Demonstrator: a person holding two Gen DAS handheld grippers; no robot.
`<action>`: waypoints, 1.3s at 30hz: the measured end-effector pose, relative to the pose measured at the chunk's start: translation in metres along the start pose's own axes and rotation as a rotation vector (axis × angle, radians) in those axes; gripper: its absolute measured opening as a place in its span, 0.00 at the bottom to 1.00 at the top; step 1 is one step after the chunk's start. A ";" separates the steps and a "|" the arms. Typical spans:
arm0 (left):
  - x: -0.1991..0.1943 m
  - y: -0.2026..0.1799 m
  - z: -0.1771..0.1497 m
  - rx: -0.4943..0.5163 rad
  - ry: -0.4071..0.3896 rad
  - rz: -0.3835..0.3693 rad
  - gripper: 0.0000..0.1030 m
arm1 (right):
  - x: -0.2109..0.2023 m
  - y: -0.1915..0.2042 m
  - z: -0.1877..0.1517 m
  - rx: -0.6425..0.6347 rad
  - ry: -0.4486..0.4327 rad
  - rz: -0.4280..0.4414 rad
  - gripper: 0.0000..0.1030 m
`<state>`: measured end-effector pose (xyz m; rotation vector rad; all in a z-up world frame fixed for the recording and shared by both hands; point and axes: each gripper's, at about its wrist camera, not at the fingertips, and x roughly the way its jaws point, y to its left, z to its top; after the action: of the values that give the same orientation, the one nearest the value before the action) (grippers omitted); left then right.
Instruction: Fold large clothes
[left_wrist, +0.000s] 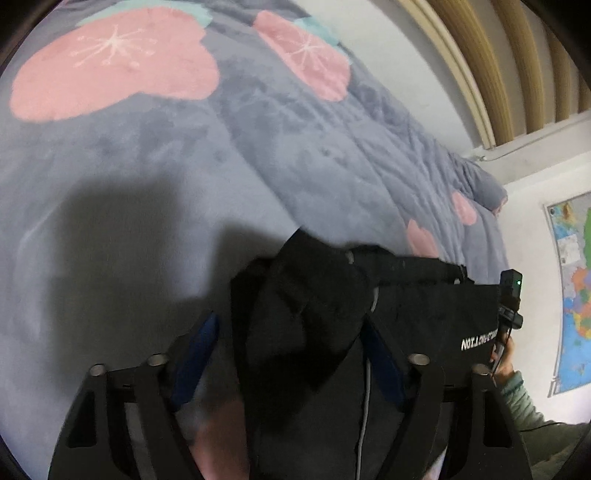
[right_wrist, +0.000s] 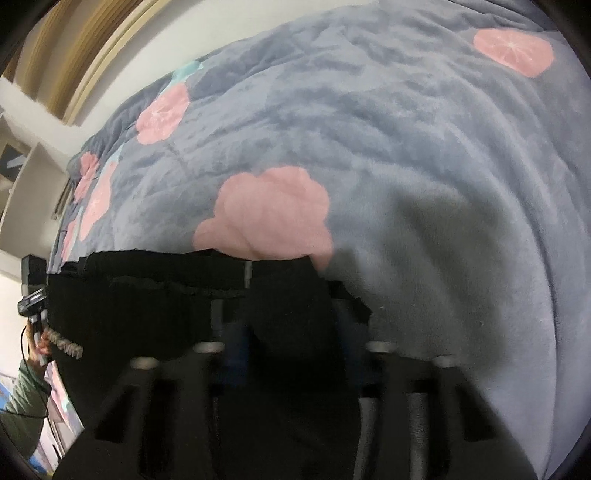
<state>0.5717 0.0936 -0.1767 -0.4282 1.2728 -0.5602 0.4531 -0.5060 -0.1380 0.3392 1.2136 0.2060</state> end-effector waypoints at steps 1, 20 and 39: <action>0.001 -0.003 0.000 0.014 0.000 0.023 0.35 | -0.004 0.005 -0.002 -0.025 -0.020 -0.035 0.29; -0.014 -0.013 0.040 -0.018 0.000 0.181 0.14 | 0.019 0.040 0.046 -0.101 -0.070 -0.394 0.18; -0.099 -0.022 0.009 -0.078 -0.266 0.147 0.36 | -0.065 0.049 -0.005 -0.031 -0.171 -0.389 0.48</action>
<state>0.5581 0.1370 -0.0851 -0.4535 1.0620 -0.3179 0.4278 -0.4815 -0.0644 0.0868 1.0825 -0.1388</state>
